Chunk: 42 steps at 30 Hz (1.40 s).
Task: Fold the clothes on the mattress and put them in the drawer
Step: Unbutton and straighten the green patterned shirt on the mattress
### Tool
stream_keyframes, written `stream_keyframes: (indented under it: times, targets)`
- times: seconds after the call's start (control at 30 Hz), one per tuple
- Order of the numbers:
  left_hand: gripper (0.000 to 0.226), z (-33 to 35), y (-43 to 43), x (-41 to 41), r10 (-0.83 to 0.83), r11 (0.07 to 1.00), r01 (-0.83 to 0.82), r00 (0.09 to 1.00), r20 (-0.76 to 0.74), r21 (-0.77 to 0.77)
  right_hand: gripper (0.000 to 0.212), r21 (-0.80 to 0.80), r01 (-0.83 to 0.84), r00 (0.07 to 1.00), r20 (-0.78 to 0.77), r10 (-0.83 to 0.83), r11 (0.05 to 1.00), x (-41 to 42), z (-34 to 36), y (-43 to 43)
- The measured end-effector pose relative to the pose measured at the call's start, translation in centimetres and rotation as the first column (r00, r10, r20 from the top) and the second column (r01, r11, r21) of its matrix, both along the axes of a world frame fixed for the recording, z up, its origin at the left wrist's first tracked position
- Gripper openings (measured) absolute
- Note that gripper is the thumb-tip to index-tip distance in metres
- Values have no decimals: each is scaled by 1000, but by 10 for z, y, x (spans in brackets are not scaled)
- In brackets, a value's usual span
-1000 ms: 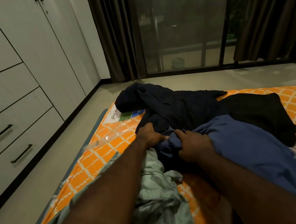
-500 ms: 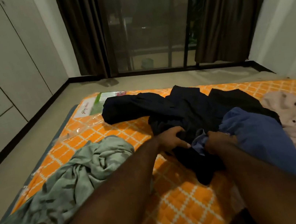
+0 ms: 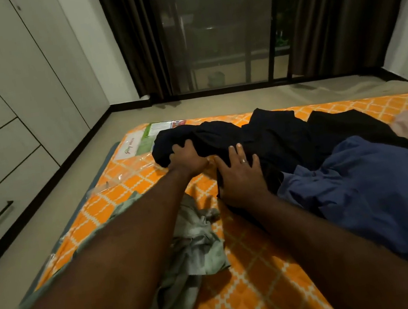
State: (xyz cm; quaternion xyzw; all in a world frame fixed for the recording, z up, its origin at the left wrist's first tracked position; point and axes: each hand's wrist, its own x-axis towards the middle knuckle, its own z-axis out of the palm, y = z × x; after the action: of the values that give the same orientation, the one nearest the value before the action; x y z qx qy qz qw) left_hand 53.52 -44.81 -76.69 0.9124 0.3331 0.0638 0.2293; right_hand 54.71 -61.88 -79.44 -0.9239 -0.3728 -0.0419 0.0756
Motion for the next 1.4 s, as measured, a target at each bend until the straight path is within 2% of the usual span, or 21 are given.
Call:
stream_keyframes:
  times: [0.17, 0.23, 0.33, 0.4, 0.47, 0.63, 0.73, 0.8, 0.87, 0.97, 1.03, 1.1, 1.13, 1.2, 1.23, 1.3, 1.33, 1.37, 1.4]
  targets:
    - [88, -22, 38, 10, 205, 953, -172, 972, 112, -250, 83, -138, 63, 998, 2, -63, 988, 22, -25, -3]
    - [93, -28, 40, 16, 201, 942, -164, 975, 99, -294, 84, -146, 80, 997, -5, -81, 986, 25, -30, -1]
    - [98, -39, 32, 30, 118, 931, -61, 983, 139, -359, 85, -152, 92, 995, -17, -96, 984, 26, -35, 3]
    - [102, -46, 20, 40, 52, 934, 12, 984, 169, -358, 84, -152, 103, 994, -20, -107, 983, 28, -35, 4]
    - [103, -51, 9, 49, 56, 947, 3, 983, 174, -321, 80, -165, 108, 993, -25, -113, 980, 29, -34, 4]
    - [111, -47, 15, 53, 295, 920, -206, 924, 245, -332, 63, -244, 161, 986, 5, -165, 956, 32, -29, 0]
    - [91, -44, 33, 52, 272, 928, -218, 951, 148, -301, 62, -315, 173, 983, -8, -185, 933, 32, -20, -1]
    - [58, -39, 41, 47, 216, 963, -200, 974, 73, -184, 61, -320, 177, 982, -12, -191, 931, 29, -18, 2]
    - [33, -36, 42, 45, 174, 984, -170, 982, 74, -58, 62, -289, 181, 983, 12, -186, 940, 24, -18, 5]
    - [29, -29, 30, 44, 110, 994, -110, 990, 88, -6, 68, -219, 159, 987, 56, -150, 963, 13, -13, 11]
    - [32, -21, 17, 43, 80, 995, -73, 992, 96, -75, 59, -118, 130, 991, 55, -125, 984, 4, -2, 16]
    - [32, -9, -1, 40, 64, 982, -33, 984, 164, -184, 46, 23, 85, 995, 58, -87, 996, -3, 14, 21]
    - [31, -3, -13, 37, 92, 941, -5, 966, 240, -339, 42, 108, 54, 995, 81, -63, 993, -5, 19, 24]
    - [31, 5, -32, 26, 152, 764, 100, 932, 329, -638, 35, 291, -31, 981, 194, -27, 956, -4, 25, 28]
    - [32, 5, -41, 21, 108, 709, 171, 932, 345, -684, 28, 370, -76, 964, 265, -27, 926, -1, 26, 29]
    - [29, -3, -57, 15, 106, 465, 234, 943, 316, -854, 15, 469, -86, 931, 352, -97, 879, 6, 27, 23]
    - [26, -4, -63, 10, 64, 394, 242, 955, 289, -887, 14, 499, -55, 926, 350, -143, 865, 10, 28, 17]
    - [26, -2, -67, 1, 5, 281, 257, 963, 269, -925, 16, 518, -29, 927, 335, -171, 855, 13, 30, 12]
    - [30, -5, -69, -5, -64, 244, 248, 969, 240, -938, 21, 516, -10, 935, 309, -176, 856, 16, 30, 7]
